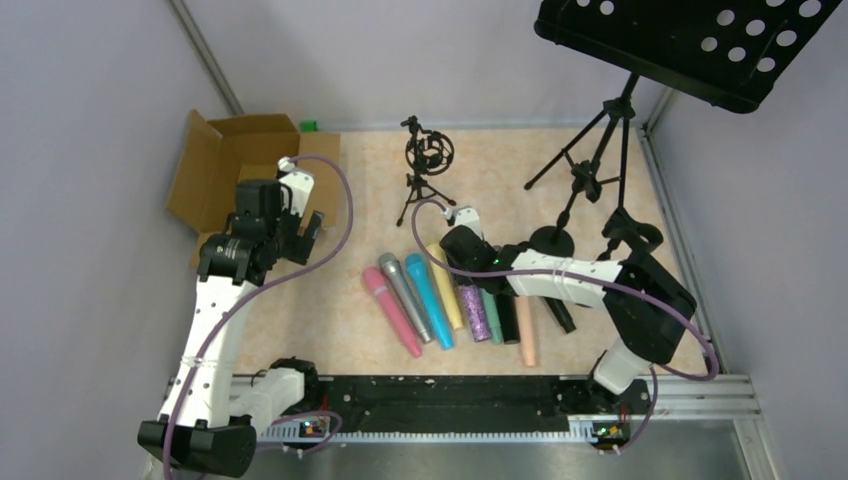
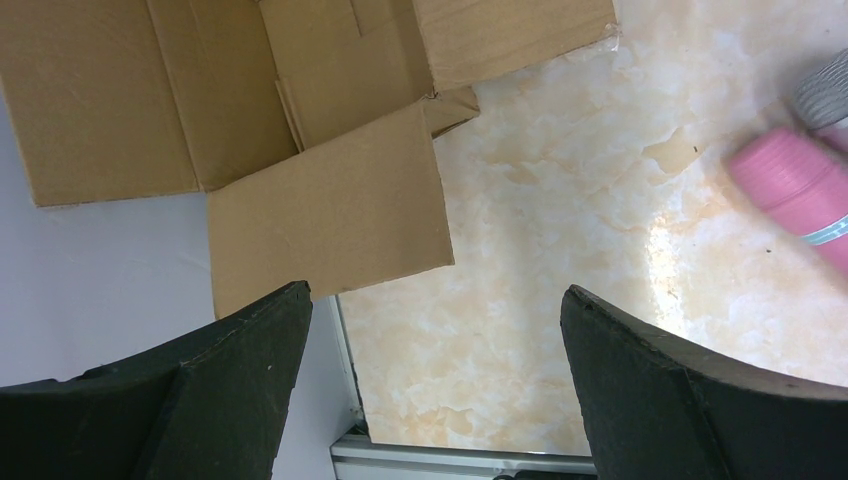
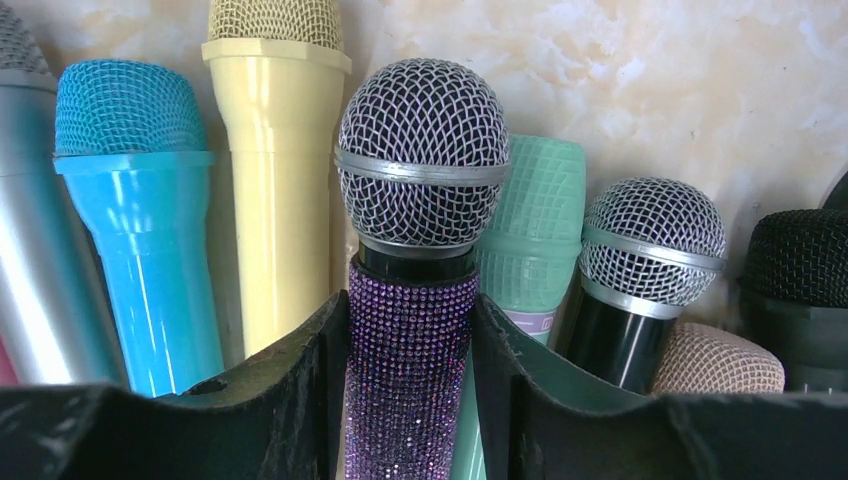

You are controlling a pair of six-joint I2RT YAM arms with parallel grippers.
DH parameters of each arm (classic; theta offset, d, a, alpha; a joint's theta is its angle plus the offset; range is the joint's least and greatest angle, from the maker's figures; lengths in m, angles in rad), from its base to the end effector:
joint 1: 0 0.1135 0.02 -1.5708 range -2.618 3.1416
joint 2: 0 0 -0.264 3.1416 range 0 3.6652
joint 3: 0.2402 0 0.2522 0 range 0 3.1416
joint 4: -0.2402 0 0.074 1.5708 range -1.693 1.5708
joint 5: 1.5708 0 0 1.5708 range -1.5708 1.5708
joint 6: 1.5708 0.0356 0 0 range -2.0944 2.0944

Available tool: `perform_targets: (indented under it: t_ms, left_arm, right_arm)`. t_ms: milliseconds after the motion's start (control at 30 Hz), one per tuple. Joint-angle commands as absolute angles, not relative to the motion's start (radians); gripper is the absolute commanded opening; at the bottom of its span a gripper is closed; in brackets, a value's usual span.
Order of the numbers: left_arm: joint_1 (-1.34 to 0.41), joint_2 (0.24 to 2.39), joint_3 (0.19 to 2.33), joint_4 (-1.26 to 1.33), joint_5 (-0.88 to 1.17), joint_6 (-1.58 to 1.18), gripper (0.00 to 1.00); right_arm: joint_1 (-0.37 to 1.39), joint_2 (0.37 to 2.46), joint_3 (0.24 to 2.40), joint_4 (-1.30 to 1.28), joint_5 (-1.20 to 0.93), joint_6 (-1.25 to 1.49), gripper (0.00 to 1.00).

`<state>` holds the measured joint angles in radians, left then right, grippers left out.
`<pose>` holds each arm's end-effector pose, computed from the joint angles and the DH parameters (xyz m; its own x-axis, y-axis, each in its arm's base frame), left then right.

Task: Attach the microphones to the stand

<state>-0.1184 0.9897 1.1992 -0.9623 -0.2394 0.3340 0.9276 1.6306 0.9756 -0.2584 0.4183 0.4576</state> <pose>0.1812 -0.0131 0.3696 -0.6601 0.3993 -0.6363 0.1686 0.9042 0.3924 0.2105 0.2567 0.1911 -0.6832 -0.2384 -0.6903 -0.3127 0.9497 -0.0185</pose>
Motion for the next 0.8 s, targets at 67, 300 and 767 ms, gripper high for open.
perform_targets:
  t_ms: [67, 300, 767]
  left_arm:
    - [-0.115, 0.963, 1.191, -0.942, -0.244, 0.309, 0.99]
    - [-0.115, 0.936, 1.096, -0.938, -0.200, 0.342, 0.99]
    - [-0.116, 0.640, 0.651, -1.023, 0.221, 0.919, 0.99]
  right_arm:
    - [0.934, 1.489, 1.029, -0.253, 0.400, 0.486, 0.11]
    - [0.935, 1.392, 1.046, -0.270, 0.397, 0.502, 0.07]
    - [0.935, 1.309, 1.131, -0.328, 0.441, 0.478, 0.06]
